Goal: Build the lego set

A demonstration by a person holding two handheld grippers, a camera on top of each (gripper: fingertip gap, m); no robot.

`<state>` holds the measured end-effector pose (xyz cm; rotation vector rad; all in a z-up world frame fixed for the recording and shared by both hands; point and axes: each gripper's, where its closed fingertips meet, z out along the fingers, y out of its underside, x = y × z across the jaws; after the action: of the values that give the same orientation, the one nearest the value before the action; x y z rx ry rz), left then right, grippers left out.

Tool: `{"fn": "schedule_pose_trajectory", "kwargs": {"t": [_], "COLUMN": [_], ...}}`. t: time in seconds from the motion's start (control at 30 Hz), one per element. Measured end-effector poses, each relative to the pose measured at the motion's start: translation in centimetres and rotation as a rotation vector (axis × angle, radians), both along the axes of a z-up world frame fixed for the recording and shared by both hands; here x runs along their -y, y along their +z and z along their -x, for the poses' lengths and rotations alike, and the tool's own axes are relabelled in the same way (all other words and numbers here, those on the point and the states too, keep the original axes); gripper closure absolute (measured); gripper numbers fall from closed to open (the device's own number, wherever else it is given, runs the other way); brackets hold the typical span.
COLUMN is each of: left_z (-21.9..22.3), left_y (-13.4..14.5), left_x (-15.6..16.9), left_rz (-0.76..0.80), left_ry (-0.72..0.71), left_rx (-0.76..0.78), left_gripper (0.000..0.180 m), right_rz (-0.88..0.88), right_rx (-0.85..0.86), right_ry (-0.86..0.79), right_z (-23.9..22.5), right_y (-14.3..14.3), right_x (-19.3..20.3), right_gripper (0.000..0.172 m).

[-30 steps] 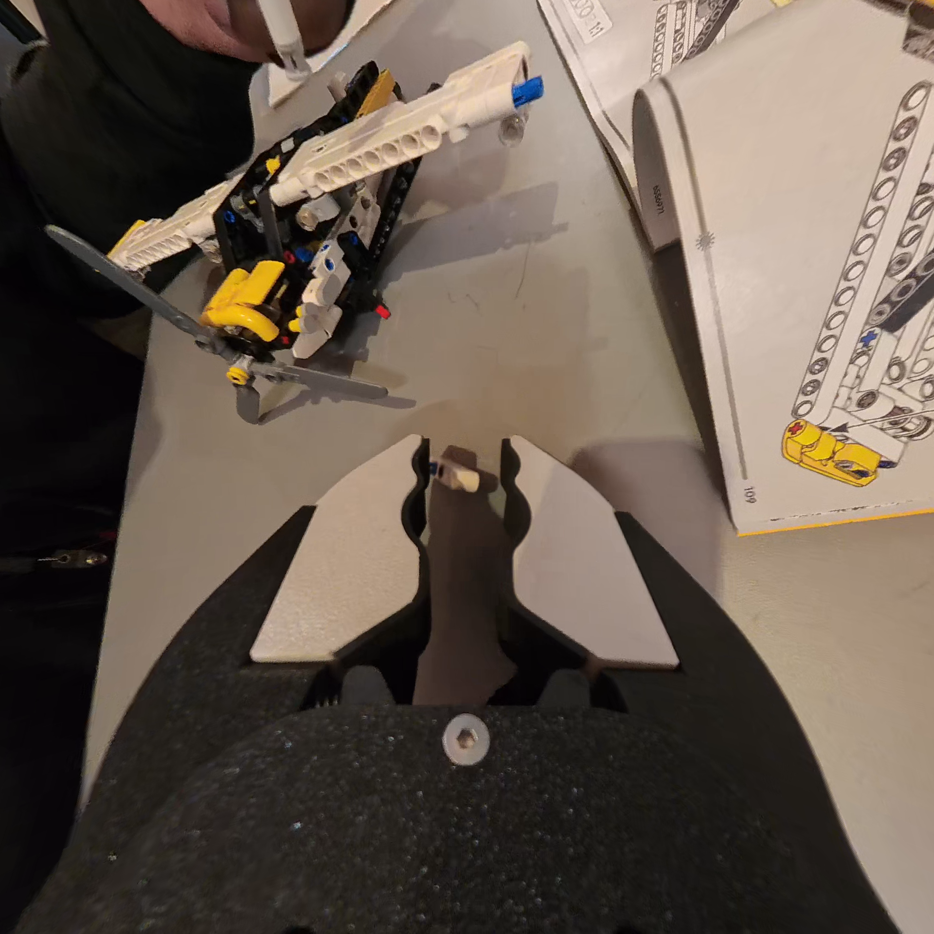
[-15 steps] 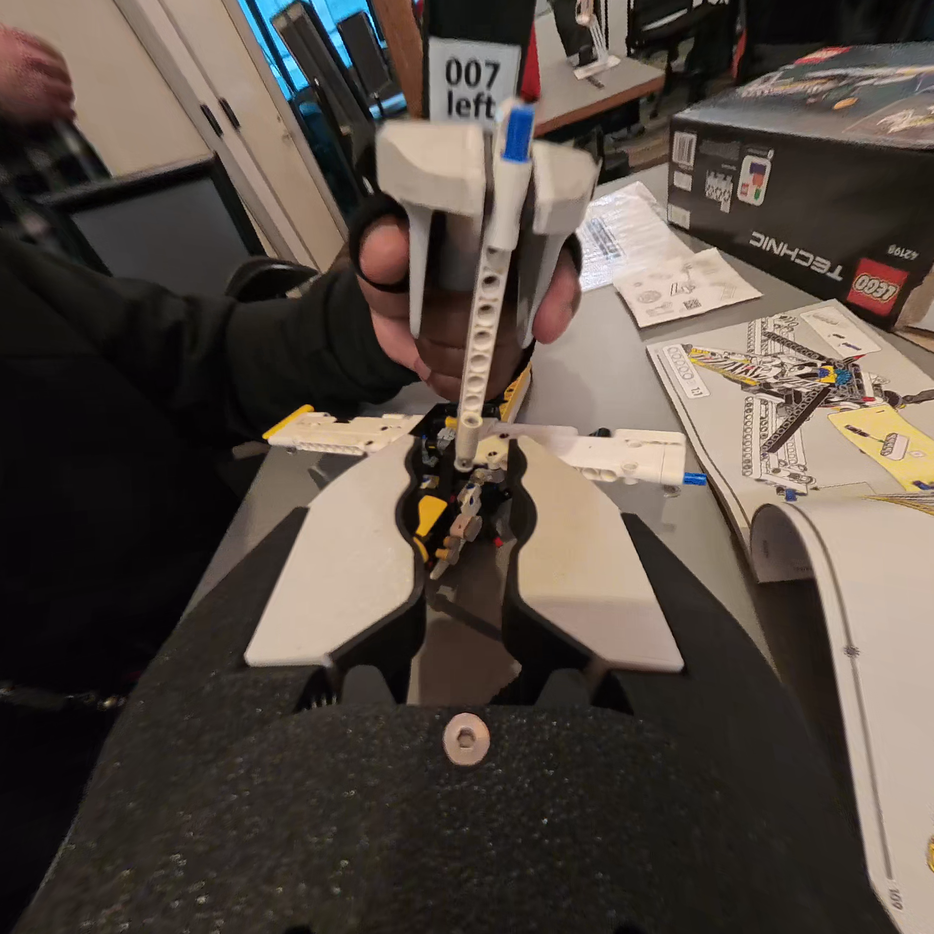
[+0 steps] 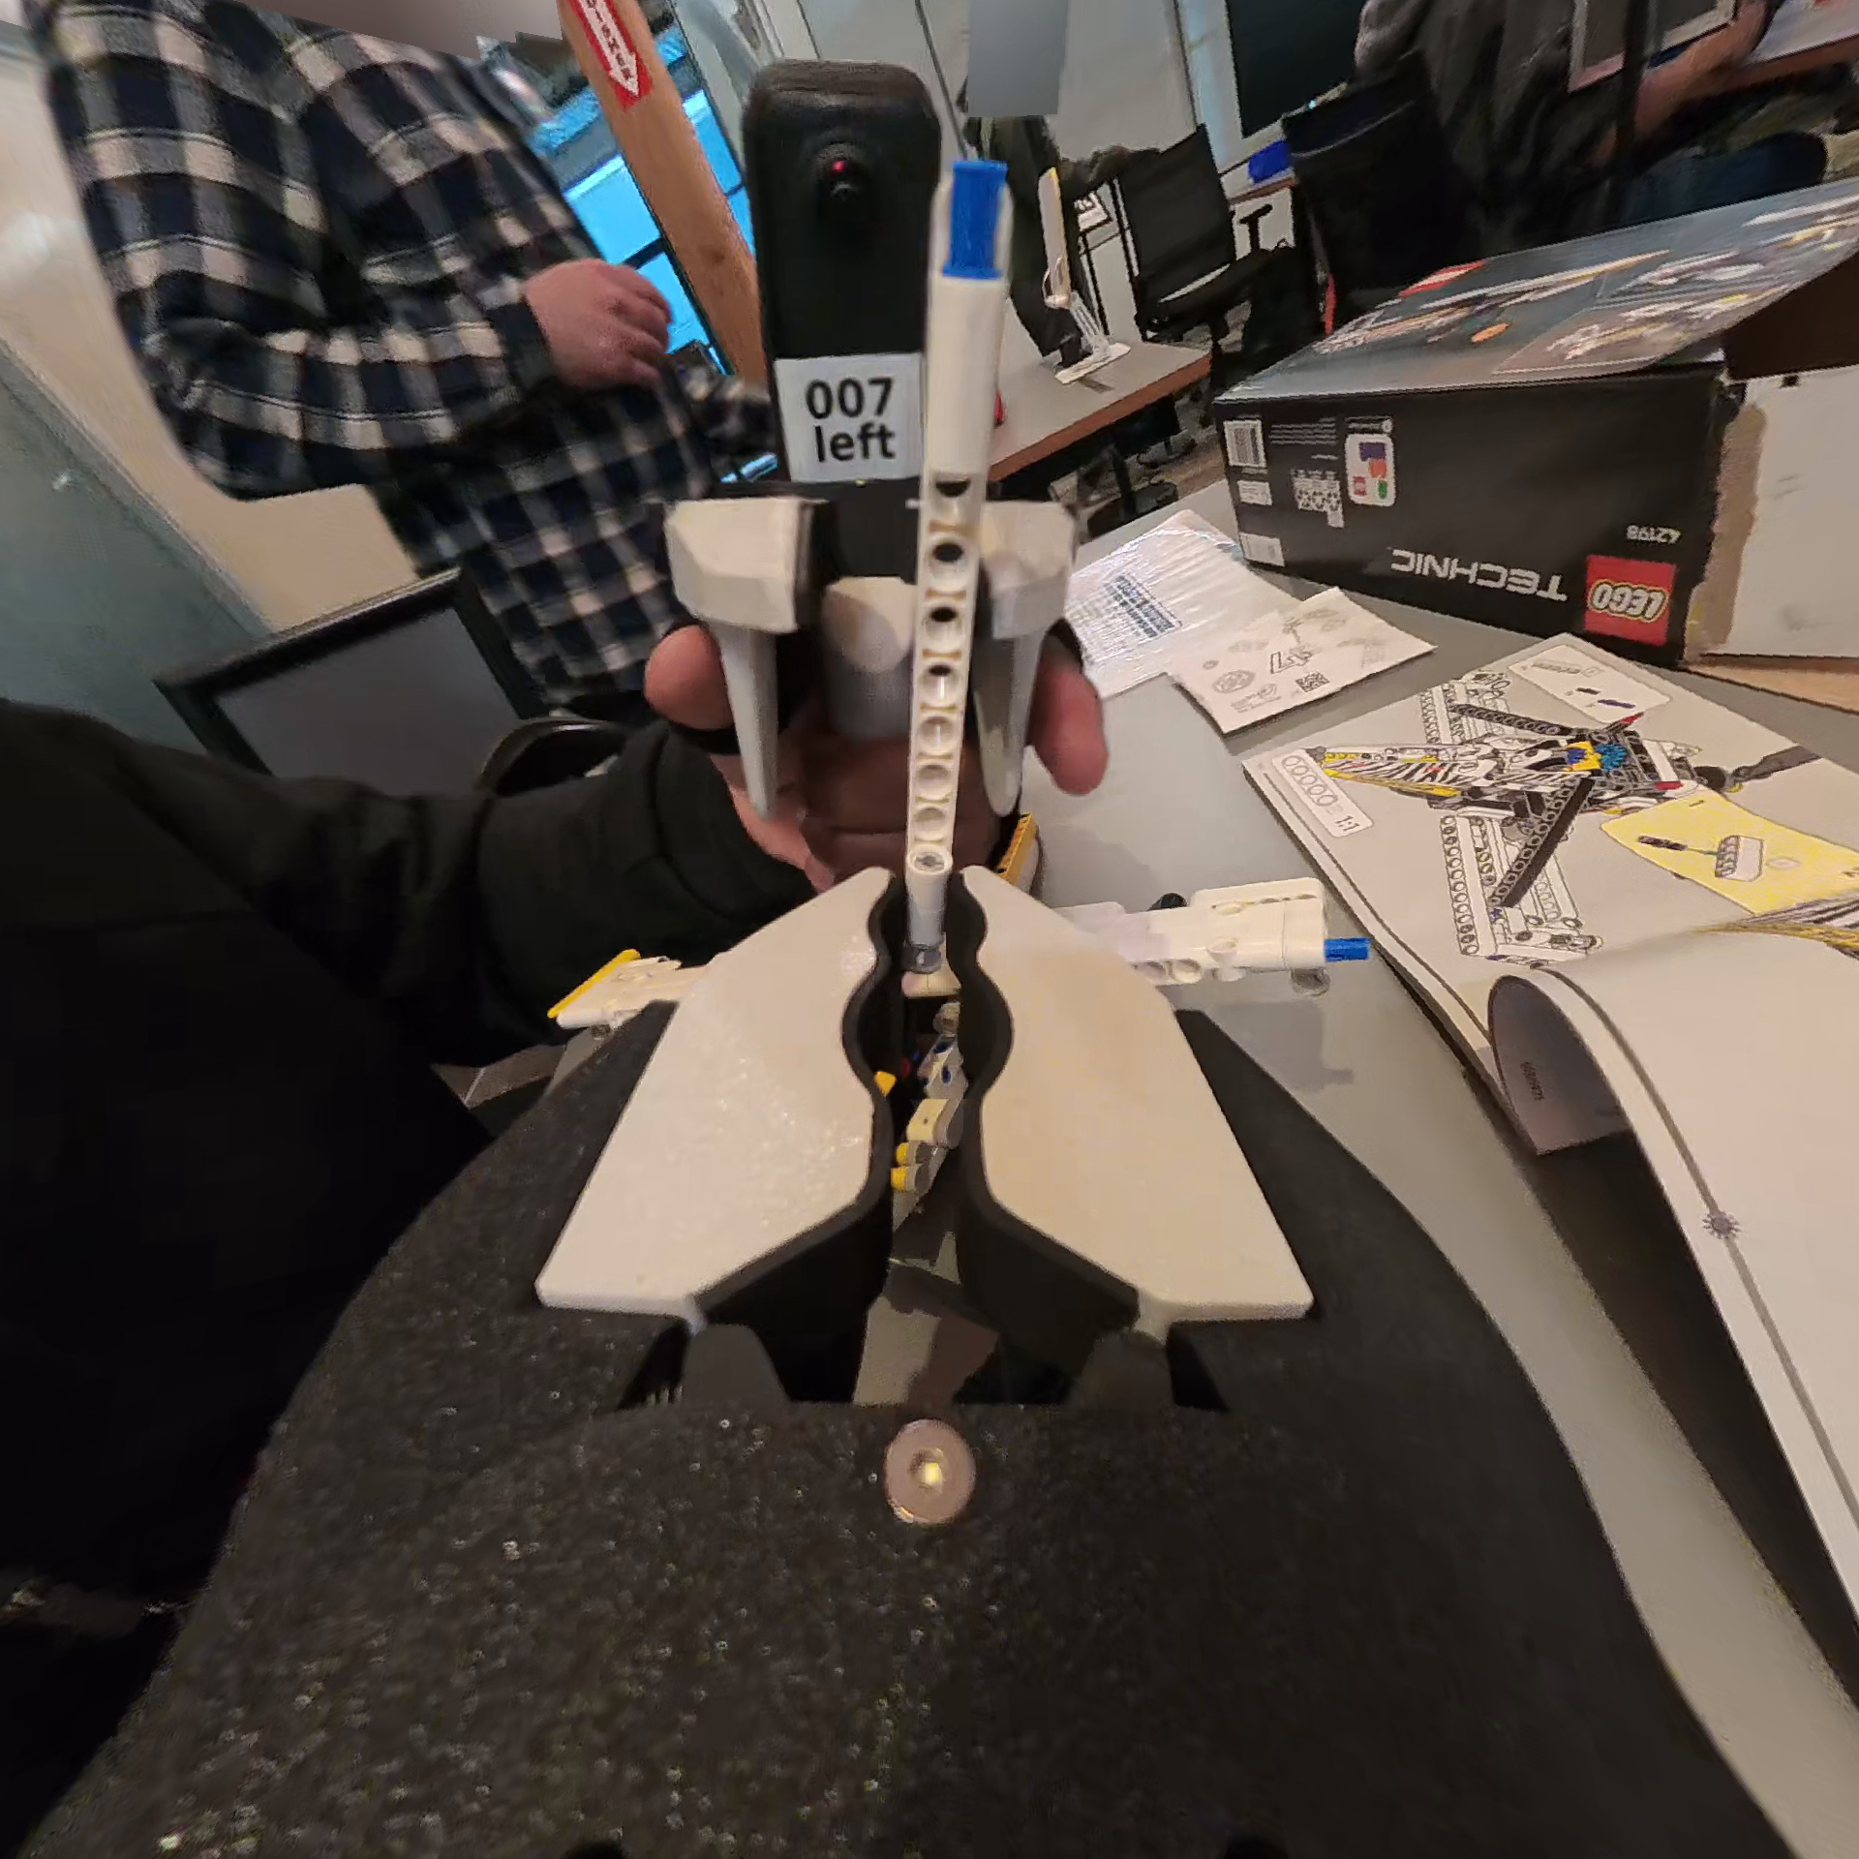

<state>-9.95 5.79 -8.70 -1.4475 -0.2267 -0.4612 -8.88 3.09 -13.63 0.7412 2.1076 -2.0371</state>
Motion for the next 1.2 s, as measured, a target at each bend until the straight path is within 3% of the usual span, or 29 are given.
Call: {"fn": "schedule_pose_trajectory", "kwargs": {"t": [0.4, 0.57, 0.73, 0.93, 1.2], "left_z": [-0.5, -0.5, 0.2, 1.3, 1.6], "left_y": [-1.4, -1.6, -2.6, -2.8, -3.2], "left_x": [-0.6, -0.2, -0.3, -0.1, 0.3], "left_rz": [0.133, 0.179, 0.256, 0.278, 0.291], "left_ry": [0.035, 0.070, 0.150, 0.221, 0.227], "left_rx": [-0.085, -0.161, -0.235, -0.255, -0.250], "left_gripper": [0.173, 0.173, 0.172, 0.172, 0.172], "right_rz": [-0.074, -0.369, -0.547, -0.744, -0.754], "right_rx": [-0.049, -0.054, 0.075, 0.161, 0.173], "right_ry": [0.010, -0.127, -0.246, -0.235, -0.304], "right_z": [-0.6, 0.9, 0.1, -2.9, -2.5], "right_y": [-0.5, -4.3, -7.4, -11.4, -11.8], "right_x": [0.1, -6.1, -11.3, -9.7, -8.7], "right_gripper": [0.162, 0.149, 0.151, 0.146, 0.120]}}
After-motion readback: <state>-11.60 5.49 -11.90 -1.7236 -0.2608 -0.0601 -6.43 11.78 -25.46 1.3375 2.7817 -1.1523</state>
